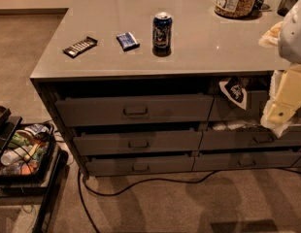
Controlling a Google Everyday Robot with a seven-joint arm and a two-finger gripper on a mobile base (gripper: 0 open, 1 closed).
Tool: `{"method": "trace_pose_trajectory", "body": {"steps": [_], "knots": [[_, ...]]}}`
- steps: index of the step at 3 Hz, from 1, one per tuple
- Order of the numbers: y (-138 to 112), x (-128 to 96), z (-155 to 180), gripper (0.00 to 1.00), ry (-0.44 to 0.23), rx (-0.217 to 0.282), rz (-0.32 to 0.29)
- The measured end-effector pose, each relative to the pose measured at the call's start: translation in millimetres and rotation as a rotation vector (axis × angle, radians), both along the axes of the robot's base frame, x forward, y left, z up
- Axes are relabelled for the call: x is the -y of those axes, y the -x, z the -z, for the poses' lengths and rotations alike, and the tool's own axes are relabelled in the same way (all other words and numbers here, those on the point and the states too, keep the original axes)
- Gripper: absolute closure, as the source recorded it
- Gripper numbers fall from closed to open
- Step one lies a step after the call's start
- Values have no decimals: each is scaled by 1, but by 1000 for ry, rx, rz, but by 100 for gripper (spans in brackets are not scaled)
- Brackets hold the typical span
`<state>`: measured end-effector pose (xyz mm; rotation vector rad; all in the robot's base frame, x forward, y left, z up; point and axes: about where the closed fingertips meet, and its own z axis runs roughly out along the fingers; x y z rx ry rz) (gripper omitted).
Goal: Open bottom drawer
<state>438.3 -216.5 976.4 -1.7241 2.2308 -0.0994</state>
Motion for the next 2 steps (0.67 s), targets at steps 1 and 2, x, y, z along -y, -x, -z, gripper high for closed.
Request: {"method": "trace_pose_trajectory", "body": {"steps": [1, 2], "knots": [[1, -1, 0, 0, 2, 15, -3], [8, -2, 12, 0, -28, 57, -23]]}}
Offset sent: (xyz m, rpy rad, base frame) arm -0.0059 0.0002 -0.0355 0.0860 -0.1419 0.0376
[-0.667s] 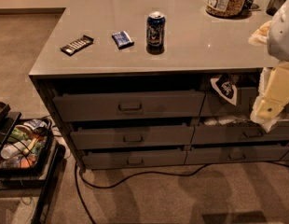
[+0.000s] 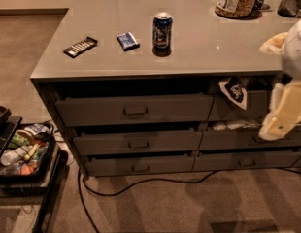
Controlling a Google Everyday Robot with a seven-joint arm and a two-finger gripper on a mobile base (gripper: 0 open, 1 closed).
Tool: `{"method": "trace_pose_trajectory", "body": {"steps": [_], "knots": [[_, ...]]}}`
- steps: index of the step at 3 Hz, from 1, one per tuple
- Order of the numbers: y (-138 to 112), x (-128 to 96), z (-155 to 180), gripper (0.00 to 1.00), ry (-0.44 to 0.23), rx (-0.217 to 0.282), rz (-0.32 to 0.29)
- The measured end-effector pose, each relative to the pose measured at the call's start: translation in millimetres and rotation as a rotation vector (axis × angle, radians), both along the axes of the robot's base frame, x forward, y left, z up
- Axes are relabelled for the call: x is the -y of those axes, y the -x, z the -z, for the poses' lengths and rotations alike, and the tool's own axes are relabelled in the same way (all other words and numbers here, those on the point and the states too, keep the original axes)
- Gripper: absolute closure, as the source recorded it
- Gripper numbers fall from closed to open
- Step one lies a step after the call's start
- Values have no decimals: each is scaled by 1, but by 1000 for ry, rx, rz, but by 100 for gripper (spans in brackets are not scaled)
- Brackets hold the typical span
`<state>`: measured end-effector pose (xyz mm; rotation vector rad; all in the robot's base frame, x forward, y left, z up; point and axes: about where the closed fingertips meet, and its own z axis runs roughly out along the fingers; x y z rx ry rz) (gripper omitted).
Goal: Open bottom drawer
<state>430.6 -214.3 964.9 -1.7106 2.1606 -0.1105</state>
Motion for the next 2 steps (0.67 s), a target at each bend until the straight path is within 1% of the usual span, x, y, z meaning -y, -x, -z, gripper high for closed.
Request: {"method": "trace_pose_trajectory", "body": {"steps": [1, 2], "knots": [[8, -9, 36, 0, -65, 51, -64], [-16, -39, 78, 0, -190, 120, -178]]}}
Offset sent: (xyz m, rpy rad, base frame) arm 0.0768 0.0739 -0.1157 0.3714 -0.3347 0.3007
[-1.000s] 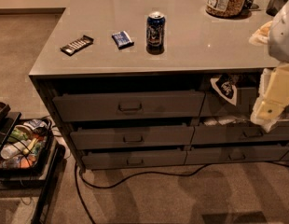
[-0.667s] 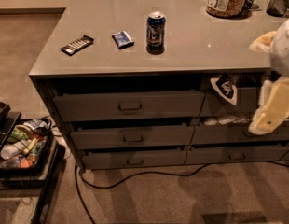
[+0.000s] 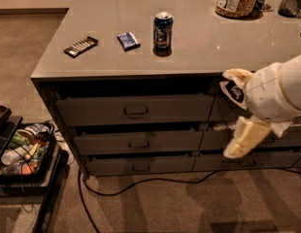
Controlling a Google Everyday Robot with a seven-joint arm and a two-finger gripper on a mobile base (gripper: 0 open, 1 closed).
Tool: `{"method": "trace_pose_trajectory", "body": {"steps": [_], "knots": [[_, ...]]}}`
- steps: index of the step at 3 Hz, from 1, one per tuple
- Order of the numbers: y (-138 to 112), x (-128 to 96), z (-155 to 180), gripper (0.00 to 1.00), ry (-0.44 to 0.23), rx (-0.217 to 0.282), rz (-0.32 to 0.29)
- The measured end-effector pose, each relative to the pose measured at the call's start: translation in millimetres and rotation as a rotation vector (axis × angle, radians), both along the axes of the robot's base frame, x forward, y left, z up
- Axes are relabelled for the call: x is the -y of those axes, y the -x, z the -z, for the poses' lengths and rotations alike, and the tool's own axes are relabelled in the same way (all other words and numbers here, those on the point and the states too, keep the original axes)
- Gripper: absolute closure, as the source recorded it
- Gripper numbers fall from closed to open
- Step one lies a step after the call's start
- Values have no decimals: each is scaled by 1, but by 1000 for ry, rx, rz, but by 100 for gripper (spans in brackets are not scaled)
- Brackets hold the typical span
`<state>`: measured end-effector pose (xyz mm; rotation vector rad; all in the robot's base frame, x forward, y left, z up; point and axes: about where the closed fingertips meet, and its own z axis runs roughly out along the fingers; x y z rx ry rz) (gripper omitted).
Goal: Open bottom drawer
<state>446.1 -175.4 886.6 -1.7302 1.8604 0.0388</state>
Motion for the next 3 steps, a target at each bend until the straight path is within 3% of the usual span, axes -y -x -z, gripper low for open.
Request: {"method": "trace_pose_trajectory", "body": {"steps": [1, 2, 3], "knots": [[-50, -21, 28, 0, -79, 80, -33], [-50, -21, 27, 0, -76, 80, -35], [-61, -24, 61, 0, -84, 35, -19]]}}
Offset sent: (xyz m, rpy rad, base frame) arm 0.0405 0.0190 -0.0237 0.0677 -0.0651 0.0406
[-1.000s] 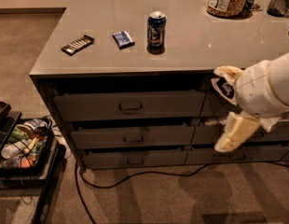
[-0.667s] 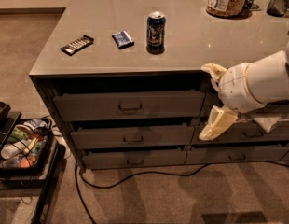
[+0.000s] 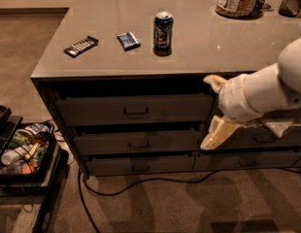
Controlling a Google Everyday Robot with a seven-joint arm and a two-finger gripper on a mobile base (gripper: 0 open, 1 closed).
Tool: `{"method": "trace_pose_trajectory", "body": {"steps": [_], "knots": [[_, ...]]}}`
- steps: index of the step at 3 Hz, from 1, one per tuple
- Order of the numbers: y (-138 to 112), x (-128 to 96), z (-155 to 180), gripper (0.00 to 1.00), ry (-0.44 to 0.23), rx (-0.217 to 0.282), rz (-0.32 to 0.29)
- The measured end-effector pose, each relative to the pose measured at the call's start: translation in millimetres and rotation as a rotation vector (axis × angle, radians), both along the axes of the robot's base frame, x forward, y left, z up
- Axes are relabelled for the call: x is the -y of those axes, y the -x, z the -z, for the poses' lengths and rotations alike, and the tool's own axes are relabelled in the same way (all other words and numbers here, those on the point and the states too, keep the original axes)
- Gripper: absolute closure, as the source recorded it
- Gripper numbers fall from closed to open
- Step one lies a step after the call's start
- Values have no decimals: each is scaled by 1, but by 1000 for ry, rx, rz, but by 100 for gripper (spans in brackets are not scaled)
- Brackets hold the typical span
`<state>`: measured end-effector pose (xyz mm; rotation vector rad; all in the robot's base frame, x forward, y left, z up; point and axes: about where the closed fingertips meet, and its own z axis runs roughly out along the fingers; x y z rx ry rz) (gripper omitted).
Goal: Open bottom drawer
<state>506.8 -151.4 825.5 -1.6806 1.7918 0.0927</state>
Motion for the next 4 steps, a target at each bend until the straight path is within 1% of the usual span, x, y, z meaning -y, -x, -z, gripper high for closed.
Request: {"method": "trace_pose_trajectory", "body": {"steps": [1, 2, 3, 4], "knots": [[-3, -8, 58, 0, -54, -32, 23], [-10, -17, 114, 0, -86, -43, 71], [-13, -26, 155, 0, -100, -50, 129], [-13, -26, 155, 0, -100, -51, 129]]}}
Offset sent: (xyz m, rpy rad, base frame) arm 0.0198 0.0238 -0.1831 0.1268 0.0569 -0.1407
